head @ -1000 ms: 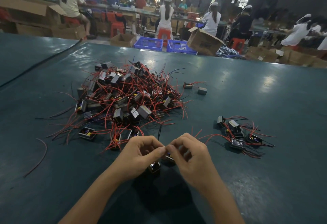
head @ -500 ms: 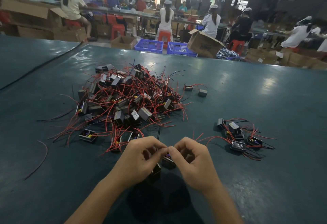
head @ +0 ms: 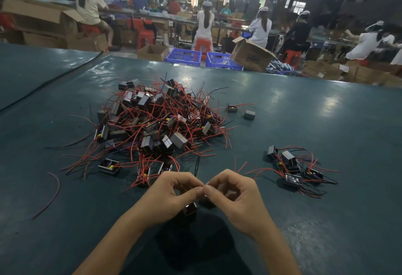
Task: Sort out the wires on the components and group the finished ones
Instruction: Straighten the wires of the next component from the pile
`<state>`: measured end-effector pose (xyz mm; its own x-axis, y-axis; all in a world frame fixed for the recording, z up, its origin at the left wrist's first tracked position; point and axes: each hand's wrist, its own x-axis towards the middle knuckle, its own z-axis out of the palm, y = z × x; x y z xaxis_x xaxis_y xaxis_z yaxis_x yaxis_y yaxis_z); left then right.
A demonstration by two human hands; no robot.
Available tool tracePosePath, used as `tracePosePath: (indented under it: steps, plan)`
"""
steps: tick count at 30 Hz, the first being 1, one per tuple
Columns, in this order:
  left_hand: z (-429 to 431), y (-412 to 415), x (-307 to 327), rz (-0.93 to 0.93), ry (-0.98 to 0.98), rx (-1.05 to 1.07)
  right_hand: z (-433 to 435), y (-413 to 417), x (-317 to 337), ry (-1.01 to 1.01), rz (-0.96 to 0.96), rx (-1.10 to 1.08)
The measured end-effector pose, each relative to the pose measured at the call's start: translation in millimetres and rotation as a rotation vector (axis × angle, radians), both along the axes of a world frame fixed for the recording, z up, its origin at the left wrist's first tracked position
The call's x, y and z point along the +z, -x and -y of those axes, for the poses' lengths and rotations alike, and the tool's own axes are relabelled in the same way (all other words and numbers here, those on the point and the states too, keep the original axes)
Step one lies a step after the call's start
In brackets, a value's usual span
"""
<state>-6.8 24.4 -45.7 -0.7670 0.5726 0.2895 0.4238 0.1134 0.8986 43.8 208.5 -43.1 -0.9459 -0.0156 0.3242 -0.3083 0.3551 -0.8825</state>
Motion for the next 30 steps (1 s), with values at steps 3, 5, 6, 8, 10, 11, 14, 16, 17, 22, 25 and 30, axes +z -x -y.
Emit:
tracePosePath:
  steps: [3,5,6,8,10,11,14,16,17,22,25,30]
  plan:
    - [-4,-2,-4,-0.331,0.076,0.118,1,3,-1,0.041,0.067,-0.077]
    - [-6,-3,-6,-0.561,0.166,0.169,3,6,-3,0.131,0.181,-0.116]
    - [-7,-3,-6,-0.659,0.208,0.178,4,7,-5,0.182,0.255,-0.134]
    - [-8,-3,-7,-0.75,0.253,0.173,4,9,-6,0.248,0.36,-0.156]
    - [-8,-3,-7,-0.688,0.243,0.177,4,9,-6,0.234,0.329,-0.146]
    - [-8,-4,-6,-0.61,0.211,0.183,4,9,-6,0.204,0.264,-0.143]
    - [-8,-4,-4,-0.309,0.053,0.203,2,7,-4,0.056,-0.06,-0.2]
    - [-8,-2,-3,-0.176,0.009,0.234,2,6,-4,-0.061,-0.268,-0.179]
    - [-8,-2,-2,-0.111,0.002,0.228,2,6,-5,-0.112,-0.341,-0.15]
    - [-4,-1,3,0.108,-0.053,0.125,1,6,-11,-0.269,-0.445,-0.14]
    - [-3,-2,4,0.162,-0.08,0.079,-1,6,-10,-0.254,-0.488,-0.143]
    - [-4,-3,2,0.086,-0.044,0.088,0,7,-9,-0.341,-0.427,-0.189]
